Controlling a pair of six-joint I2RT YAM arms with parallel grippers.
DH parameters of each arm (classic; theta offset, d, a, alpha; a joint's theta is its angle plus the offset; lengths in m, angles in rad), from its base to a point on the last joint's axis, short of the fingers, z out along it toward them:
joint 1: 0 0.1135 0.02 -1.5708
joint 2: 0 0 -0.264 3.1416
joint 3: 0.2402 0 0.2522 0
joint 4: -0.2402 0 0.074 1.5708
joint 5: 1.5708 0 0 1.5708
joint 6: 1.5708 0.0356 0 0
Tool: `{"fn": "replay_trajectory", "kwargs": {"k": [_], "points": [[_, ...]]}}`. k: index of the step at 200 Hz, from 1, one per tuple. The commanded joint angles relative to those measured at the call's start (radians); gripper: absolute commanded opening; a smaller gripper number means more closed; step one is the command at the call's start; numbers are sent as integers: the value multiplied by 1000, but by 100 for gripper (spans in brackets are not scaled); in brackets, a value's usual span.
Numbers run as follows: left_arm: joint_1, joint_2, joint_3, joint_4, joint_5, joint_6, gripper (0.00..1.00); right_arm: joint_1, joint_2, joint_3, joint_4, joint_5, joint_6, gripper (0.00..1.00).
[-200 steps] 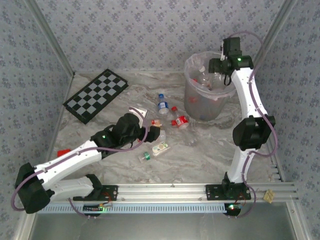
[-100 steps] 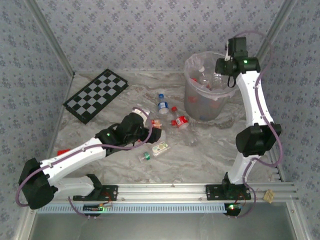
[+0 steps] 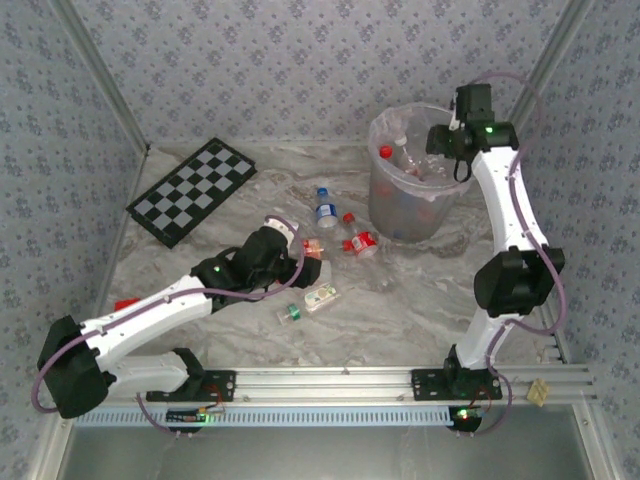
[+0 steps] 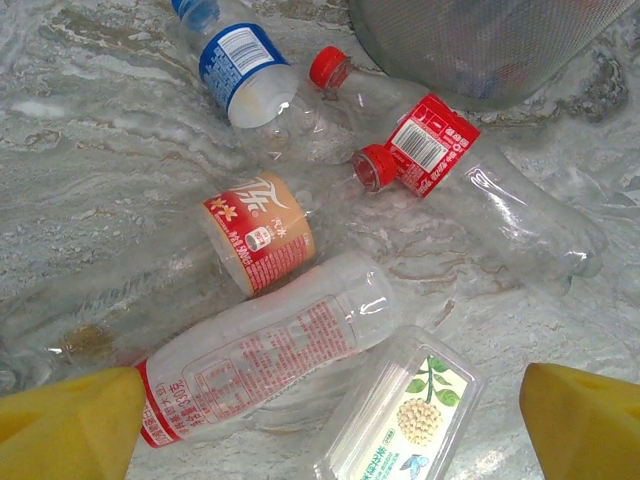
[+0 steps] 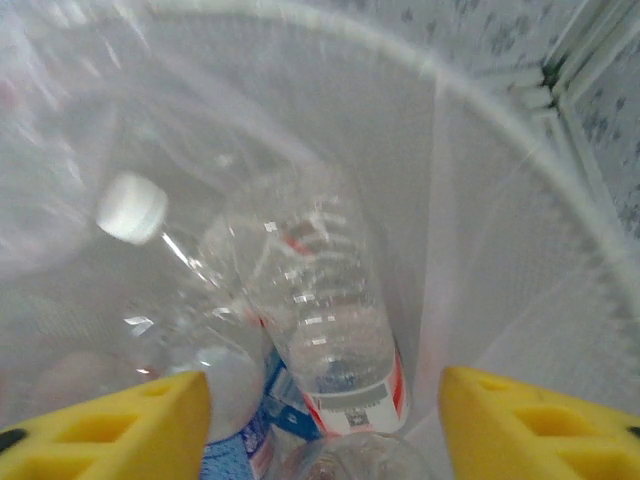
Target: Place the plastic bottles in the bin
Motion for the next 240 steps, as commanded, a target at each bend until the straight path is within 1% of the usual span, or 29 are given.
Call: {"fn": "replay_trajectory", "kwargs": {"k": [1,22,26,32,42,50,66,86,99,112,133,156,182,197,231,240], "points": [[16,32,44,-24,-22,-39,96,3,-90,66,-32,-12,-15,72],[60,92,92,-24,-24,-104,96,5,-184,3,1,-72,4,84],[74,108,105,-24,-24,-125,96,5,-205,-19,12,-88,11,85],[93,133,127,-25,-24,-162,95,5,-237,-54,28,-112,20,90],[130,175,163,-23,-11,-210,94,3,-287,-107,44,-151,34,97],[156,218,192,-10,9,-228,93,2,-326,-151,46,-176,46,100],[200,310,256,18,56,-250,92,-3,-393,-228,34,-221,64,100],[250,453,388,-26,125,-291,92,-3,-486,-340,23,-257,90,100],[268,543,476,-62,177,-308,92,-3,-546,-412,23,-266,101,100],[267,621,552,-81,209,-298,93,-6,-599,-467,18,-266,110,100],[254,757,695,-151,217,-262,95,-14,-645,-515,19,-285,110,100],[244,865,813,-240,191,-238,95,-16,-653,-512,-16,-293,89,100],[239,921,856,-279,163,-243,91,-22,-672,-527,-25,-296,77,100],[236,937,855,-268,170,-251,87,-29,-682,-537,-19,-297,72,100],[227,994,878,-258,199,-255,87,-48,-688,-558,5,-321,77,100],[230,1005,879,-255,206,-259,85,-49,-690,-562,9,-324,77,100]]}}
